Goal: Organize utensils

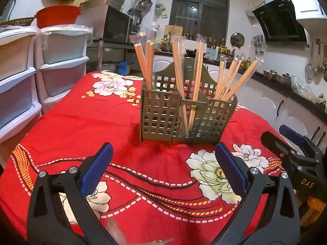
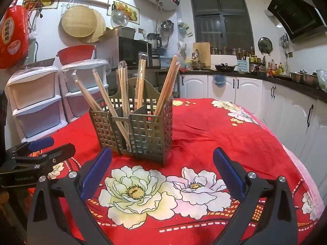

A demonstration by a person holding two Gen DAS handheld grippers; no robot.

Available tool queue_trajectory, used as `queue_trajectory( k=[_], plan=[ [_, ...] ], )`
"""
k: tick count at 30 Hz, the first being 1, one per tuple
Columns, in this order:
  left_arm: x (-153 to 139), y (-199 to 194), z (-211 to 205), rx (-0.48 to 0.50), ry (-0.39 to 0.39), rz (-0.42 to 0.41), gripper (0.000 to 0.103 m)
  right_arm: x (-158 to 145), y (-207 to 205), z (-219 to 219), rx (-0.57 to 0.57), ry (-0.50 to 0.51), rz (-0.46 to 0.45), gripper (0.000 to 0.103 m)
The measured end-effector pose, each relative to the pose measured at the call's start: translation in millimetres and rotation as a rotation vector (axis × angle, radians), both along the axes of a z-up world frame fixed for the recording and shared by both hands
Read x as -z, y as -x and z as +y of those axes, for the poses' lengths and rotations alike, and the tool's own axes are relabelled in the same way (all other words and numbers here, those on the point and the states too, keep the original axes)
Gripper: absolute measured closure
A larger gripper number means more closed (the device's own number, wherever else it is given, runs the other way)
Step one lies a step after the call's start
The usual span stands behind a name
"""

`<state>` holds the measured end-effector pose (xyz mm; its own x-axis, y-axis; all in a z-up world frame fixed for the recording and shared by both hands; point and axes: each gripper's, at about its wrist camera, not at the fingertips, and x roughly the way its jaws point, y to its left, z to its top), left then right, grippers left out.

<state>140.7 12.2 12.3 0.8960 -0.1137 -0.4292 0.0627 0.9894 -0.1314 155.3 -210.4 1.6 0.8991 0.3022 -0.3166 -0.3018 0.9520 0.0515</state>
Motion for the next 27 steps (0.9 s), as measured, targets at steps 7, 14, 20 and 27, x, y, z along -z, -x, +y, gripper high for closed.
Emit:
queue_trajectory(
  k=[7, 14, 20, 27],
  plan=[
    [3.7, -4.4, 3.3, -0.014, 0.008, 0.023, 0.011, 1.2, -0.7, -0.6, 0.0, 0.001, 0.005, 0.007],
    [4.2, -3.4, 3.0, -0.017, 0.007, 0.017, 0.011, 3.1, -1.2, 0.4, 0.001, 0.003, 0.009, 0.007],
    [4.4, -2.3, 3.9, -0.023, 0.01, 0.022, 0.011, 3.9, -1.4, 1.4, -0.002, 0.003, 0.01, 0.007],
    [4.5, -2.2, 5.4, -0.029, 0.012, 0.022, 0.011, 3.5, -1.3, 1.2, -0.002, 0.003, 0.009, 0.007]
  ],
)
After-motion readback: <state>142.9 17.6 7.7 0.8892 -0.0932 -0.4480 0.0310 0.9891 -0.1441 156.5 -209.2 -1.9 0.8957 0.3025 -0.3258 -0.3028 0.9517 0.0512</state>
